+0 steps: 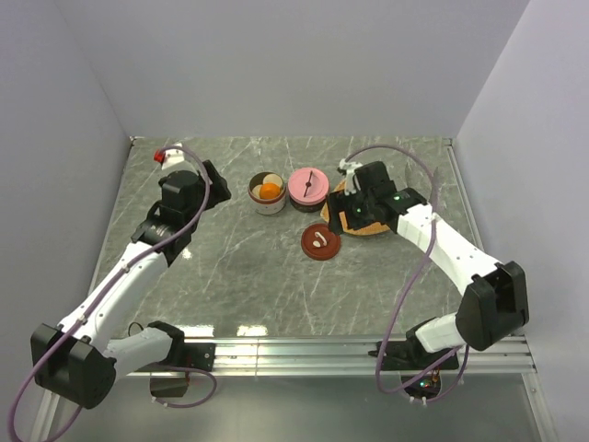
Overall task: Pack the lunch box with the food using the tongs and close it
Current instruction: Pick up the lid of the lunch box with the right arm
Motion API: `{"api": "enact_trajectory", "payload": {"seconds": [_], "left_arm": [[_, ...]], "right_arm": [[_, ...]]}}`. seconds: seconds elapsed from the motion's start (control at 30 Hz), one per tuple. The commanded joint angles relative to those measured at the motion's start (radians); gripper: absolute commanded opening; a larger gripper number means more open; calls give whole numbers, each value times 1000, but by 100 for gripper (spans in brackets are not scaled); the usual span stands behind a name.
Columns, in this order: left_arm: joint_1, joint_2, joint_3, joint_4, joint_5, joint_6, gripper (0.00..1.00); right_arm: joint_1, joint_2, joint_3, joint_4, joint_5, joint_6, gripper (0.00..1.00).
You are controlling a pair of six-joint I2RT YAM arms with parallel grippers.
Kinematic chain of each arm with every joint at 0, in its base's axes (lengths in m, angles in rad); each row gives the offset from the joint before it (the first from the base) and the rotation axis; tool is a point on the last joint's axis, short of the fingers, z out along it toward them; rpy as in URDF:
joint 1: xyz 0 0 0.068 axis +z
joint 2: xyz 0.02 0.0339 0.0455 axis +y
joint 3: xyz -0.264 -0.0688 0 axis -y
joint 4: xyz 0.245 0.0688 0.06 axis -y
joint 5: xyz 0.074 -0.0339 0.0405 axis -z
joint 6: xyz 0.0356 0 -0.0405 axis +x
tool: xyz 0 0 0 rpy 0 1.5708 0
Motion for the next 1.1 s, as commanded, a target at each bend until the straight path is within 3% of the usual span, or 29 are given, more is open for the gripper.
{"api": "enact_trajectory", "payload": {"seconds": [0.0,0.3,0.73,0.83,0.97,1.07], "left_arm": [[9,-51,-24,-38,-30,-45,88],[32,-80,-1,-127,-19,-36,95],[52,-85,42,-196,-3,-9,97],[61,-90,42,-207,4,-1,97],[72,-94,40,-211,11,8,97],[86,-93,37,-204,22,19,97]], "right_arm": [[43,39,-28,66,-8,-18,82],[115,167,-68,167,5,17,62],[138,343,27,254,70,31,55],[140,374,50,254,84,29,48],[143,386,58,254,110,28,25],[148,377,55,244,117,20,14]]}}
